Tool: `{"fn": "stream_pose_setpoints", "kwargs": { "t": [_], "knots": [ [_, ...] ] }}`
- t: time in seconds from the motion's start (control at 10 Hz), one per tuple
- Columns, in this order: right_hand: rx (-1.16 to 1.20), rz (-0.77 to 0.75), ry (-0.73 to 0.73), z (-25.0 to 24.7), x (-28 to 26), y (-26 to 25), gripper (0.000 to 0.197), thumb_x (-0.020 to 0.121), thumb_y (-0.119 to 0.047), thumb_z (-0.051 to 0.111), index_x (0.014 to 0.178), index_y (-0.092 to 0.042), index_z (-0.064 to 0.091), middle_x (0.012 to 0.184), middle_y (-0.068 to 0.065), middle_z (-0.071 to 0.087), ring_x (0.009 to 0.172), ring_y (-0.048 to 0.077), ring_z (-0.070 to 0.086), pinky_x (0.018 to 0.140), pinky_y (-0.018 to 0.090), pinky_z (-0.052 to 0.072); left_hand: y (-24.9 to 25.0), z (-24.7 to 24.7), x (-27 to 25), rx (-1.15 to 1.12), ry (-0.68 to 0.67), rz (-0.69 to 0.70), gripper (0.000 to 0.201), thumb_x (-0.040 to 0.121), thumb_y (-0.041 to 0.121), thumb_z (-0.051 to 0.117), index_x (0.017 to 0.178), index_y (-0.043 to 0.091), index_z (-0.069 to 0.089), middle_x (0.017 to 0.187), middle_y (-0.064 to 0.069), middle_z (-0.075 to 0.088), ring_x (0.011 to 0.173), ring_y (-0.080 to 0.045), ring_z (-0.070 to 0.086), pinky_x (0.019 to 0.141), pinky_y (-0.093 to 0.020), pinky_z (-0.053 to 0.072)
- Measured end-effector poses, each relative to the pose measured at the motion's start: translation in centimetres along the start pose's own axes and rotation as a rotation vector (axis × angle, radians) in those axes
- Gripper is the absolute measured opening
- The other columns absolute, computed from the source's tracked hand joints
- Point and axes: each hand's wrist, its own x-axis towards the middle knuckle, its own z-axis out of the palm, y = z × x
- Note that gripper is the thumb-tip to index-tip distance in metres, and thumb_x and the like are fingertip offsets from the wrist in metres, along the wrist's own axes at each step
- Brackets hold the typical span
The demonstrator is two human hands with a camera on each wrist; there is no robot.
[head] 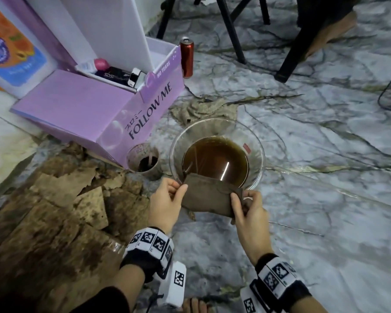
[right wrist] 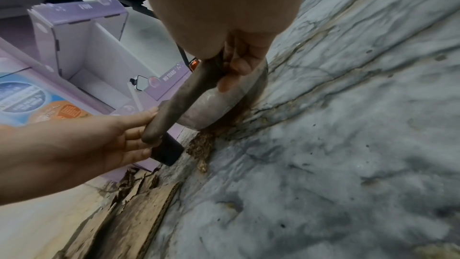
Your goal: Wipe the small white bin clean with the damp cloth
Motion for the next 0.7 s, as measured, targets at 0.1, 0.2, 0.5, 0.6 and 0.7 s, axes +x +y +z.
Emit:
{"fn": "stream_pose_setpoints", "kwargs": {
  "t": [0.1, 0.2, 0.5, 0.6, 0.7],
  "knots": [
    [0.001, 0.029, 0.013, 0.0, -0.1, 0.2, 0.024, 0.099, -0.051, 0.058, 0.100, -0.029, 0.048, 0.059, 0.003, 0.065, 0.053, 0.019, 0.065, 0.057, 0.048, 0.054, -0.3, 0.1, -0.4, 0.044, -0.017, 0.002, 0.029, 0.096, 0.044, 0.062, 0.089, 0.016, 0.066, 0.079, 0.003, 0.068, 0.078, -0.017, 0.065, 0.075, -0.037, 0.053],
    [-0.026, 0.030, 0.010, -0.1, -0.2, 0.3, 0.030, 0.097, -0.059, 0.056, 0.100, -0.030, 0.048, 0.061, 0.001, 0.065, 0.055, 0.020, 0.065, 0.060, 0.050, 0.054, 0.0, 0.1, -0.7, 0.068, -0.026, 0.038, 0.032, 0.099, 0.041, 0.058, 0.089, 0.012, 0.067, 0.078, 0.001, 0.068, 0.077, -0.019, 0.064, 0.074, -0.039, 0.052],
    [-0.118, 0.045, -0.013, -0.9, 0.2, -0.7, 0.034, 0.100, -0.052, 0.057, 0.094, -0.019, 0.050, 0.071, -0.001, 0.065, 0.065, 0.018, 0.064, 0.062, 0.045, 0.055, 0.7, -0.3, -0.6, 0.130, -0.073, 0.040, 0.032, 0.102, 0.040, 0.055, 0.095, 0.011, 0.067, 0.083, -0.003, 0.069, 0.080, -0.020, 0.064, 0.076, -0.037, 0.051],
    [-0.181, 0.010, -0.022, -1.4, 0.2, -1.6, 0.034, 0.101, -0.048, 0.058, 0.088, -0.018, 0.049, 0.067, -0.001, 0.063, 0.062, 0.015, 0.061, 0.057, 0.037, 0.047, 0.7, -0.8, -0.9, 0.151, -0.124, 0.029, 0.032, 0.103, 0.042, 0.052, 0.098, 0.013, 0.065, 0.082, -0.001, 0.067, 0.080, -0.020, 0.064, 0.076, -0.038, 0.051],
    [-0.237, 0.010, -0.025, -1.9, 0.2, -1.4, 0.037, 0.102, -0.054, 0.052, 0.093, -0.018, 0.053, 0.077, 0.003, 0.067, 0.068, 0.021, 0.064, 0.062, 0.039, 0.051, 0.2, -1.8, -1.3, 0.143, -0.120, 0.009, 0.028, 0.102, 0.042, 0.051, 0.099, 0.017, 0.063, 0.081, 0.002, 0.066, 0.080, -0.019, 0.064, 0.075, -0.038, 0.052]
  ]
}}
